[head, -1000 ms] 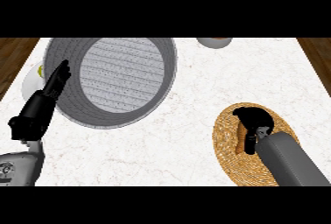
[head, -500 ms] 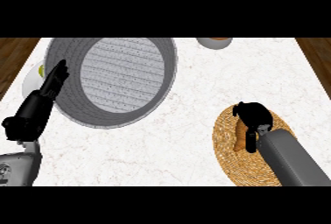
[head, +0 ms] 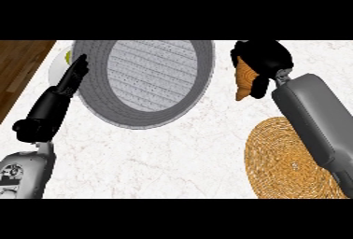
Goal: Pick the croissant from the placemat and place it in the basket
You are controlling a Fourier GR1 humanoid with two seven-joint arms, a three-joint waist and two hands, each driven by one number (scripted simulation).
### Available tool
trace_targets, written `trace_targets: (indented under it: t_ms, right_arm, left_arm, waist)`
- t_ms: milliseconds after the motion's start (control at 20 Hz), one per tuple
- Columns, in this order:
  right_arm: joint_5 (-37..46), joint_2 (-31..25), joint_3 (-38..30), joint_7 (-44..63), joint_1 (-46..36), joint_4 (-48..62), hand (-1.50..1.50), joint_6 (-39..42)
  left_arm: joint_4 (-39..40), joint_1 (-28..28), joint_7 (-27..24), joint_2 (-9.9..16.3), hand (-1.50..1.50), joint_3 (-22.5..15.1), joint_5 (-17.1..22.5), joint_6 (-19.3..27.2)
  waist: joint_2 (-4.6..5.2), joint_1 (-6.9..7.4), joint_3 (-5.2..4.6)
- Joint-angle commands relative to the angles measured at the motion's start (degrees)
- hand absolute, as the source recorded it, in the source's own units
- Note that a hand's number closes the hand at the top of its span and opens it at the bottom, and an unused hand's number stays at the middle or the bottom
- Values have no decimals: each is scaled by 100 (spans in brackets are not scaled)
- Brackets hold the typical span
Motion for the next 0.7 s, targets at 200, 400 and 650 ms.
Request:
trace_targets:
  t_ms: [200,400,650]
  right_arm:
    - [-1491,268,-1414,-1845,-1208,284,150,-1125]
    - [-2669,590,-2081,-2786,-1656,639,150,-552]
    - [-3104,523,-2376,-3497,-2763,1453,150,130]
  left_arm:
    - [49,-172,21,-110,0,-106,-41,31]
    - [140,-114,-28,-77,0,-109,-77,6]
    - [171,-202,130,-67,0,-30,-113,91]
  waist:
    - [62,43,27]
    - [11,-14,4]
    - [-78,-154,-25]
